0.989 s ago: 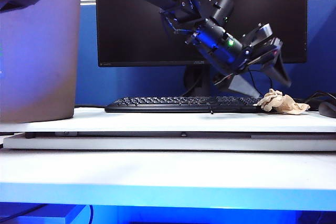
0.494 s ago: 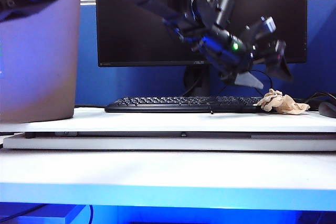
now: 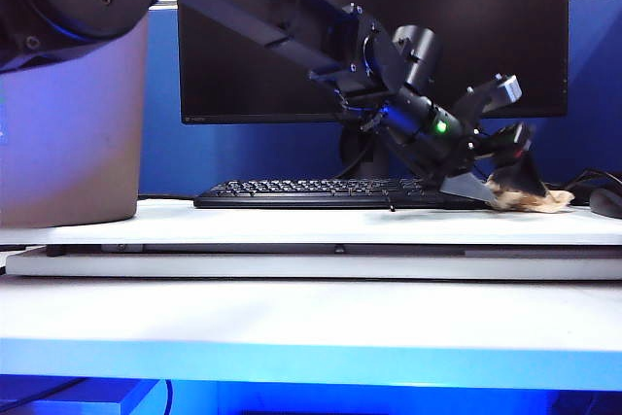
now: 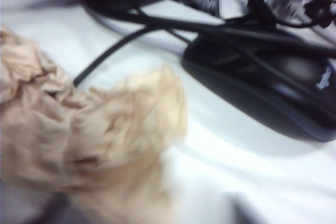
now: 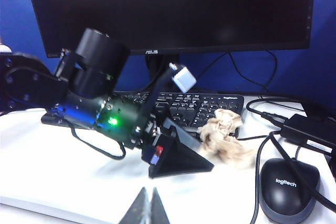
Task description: Pick up all paper balls from the table and place them in the pink trash can.
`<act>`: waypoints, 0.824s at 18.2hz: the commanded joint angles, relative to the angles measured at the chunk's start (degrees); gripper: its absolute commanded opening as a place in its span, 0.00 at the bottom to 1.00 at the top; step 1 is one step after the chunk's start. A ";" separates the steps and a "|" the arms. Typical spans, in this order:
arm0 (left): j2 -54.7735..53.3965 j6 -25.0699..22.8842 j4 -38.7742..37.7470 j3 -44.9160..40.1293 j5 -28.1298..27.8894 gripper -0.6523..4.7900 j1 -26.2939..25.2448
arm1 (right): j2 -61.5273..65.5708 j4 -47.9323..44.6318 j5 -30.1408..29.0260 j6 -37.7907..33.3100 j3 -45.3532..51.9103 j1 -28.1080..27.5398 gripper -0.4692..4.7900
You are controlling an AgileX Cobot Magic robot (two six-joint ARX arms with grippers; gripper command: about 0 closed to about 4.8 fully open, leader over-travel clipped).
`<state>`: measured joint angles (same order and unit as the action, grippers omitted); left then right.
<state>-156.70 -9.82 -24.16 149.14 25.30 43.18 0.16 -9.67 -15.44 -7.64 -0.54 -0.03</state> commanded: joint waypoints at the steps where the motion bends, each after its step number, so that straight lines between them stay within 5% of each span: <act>1: 0.20 -0.24 2.49 0.26 -4.85 0.11 0.63 | -0.09 -1.36 0.07 -0.07 -0.55 0.02 0.08; 8: 5.05 -1.73 -7.08 0.74 -6.01 0.11 0.85 | -0.09 -1.57 0.09 -0.07 -1.07 0.00 0.08; 15: 28.61 -15.30 -17.05 0.74 -24.04 0.11 0.57 | -0.09 -2.64 0.09 -0.07 -1.11 0.02 0.08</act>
<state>-130.69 -22.26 -39.48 149.64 4.56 43.68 0.16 -11.27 -15.44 -7.64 -1.13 -0.03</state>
